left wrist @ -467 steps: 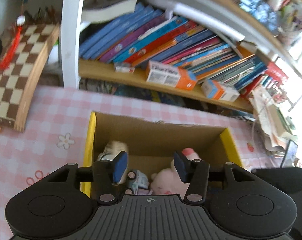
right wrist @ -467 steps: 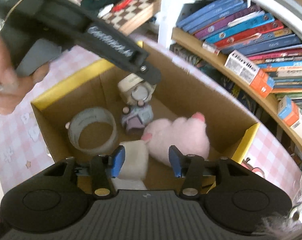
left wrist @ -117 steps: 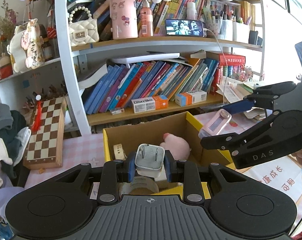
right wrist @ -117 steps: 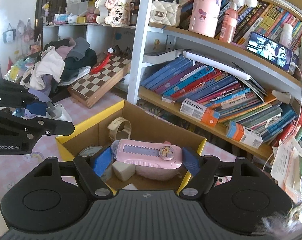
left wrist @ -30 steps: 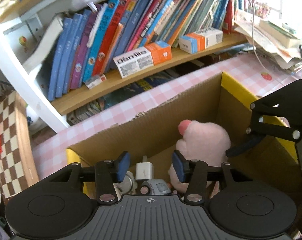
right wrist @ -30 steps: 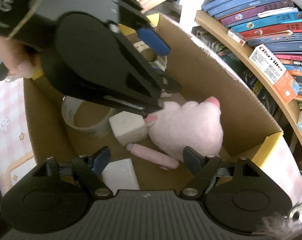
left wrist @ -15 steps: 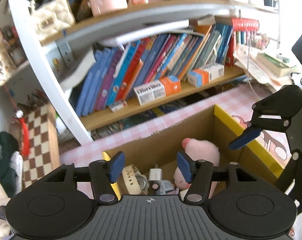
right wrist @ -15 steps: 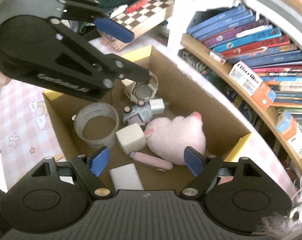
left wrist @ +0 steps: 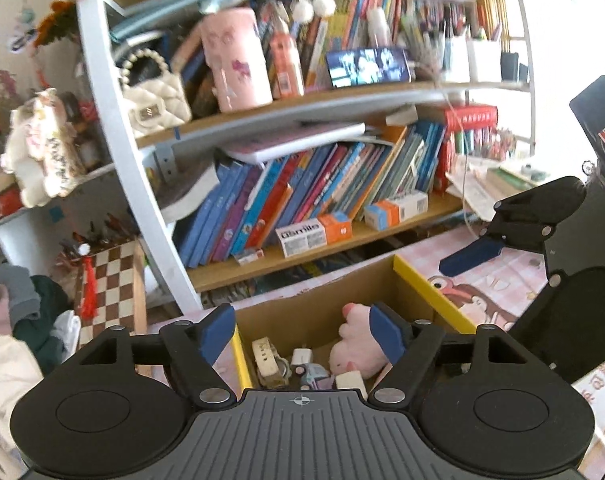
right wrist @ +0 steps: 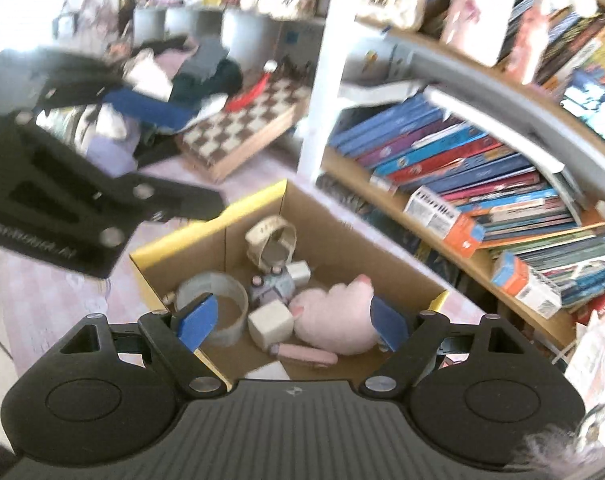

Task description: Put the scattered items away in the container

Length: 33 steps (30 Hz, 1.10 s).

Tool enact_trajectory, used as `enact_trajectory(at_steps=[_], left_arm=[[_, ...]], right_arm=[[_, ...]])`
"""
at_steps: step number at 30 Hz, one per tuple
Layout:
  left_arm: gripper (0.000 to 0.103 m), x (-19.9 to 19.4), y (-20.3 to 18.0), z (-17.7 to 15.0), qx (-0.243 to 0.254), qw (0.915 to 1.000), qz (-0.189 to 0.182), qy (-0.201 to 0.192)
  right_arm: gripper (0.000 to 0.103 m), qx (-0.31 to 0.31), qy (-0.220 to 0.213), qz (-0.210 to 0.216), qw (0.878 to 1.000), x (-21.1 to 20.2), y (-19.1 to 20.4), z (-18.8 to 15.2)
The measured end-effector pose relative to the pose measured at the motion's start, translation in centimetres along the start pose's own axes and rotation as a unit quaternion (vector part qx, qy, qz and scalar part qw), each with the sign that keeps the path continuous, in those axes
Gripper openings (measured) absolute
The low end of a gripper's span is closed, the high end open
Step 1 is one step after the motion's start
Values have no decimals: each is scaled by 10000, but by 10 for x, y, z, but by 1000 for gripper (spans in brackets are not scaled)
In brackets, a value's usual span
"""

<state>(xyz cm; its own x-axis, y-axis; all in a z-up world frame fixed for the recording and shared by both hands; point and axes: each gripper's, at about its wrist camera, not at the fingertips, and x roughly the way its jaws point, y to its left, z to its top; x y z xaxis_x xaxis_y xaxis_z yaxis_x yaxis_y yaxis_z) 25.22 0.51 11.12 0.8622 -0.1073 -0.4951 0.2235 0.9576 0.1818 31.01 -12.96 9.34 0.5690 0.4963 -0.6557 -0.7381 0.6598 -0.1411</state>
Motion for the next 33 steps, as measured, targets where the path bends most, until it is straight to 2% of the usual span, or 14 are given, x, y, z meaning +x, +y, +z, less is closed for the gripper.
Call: enact_trajectory(at_steps=[8, 18, 20, 33], left_arm=[[83, -61, -3, -32, -269, 9994, 122, -191], [87, -114, -18, -74, -506, 9981, 276, -206], [90, -122, -22, -82, -546, 9977, 320, -222], [91, -152, -47, -135, -856, 9950, 514, -44]], right_arm=[[83, 374, -590, -380, 9968, -54, 34, -15], [85, 769, -935, -876, 9888, -107, 74, -61], [86, 852, -997, -984, 9865, -117, 82, -71], [88, 1416, -983, -1501, 9735, -142, 123, -136]])
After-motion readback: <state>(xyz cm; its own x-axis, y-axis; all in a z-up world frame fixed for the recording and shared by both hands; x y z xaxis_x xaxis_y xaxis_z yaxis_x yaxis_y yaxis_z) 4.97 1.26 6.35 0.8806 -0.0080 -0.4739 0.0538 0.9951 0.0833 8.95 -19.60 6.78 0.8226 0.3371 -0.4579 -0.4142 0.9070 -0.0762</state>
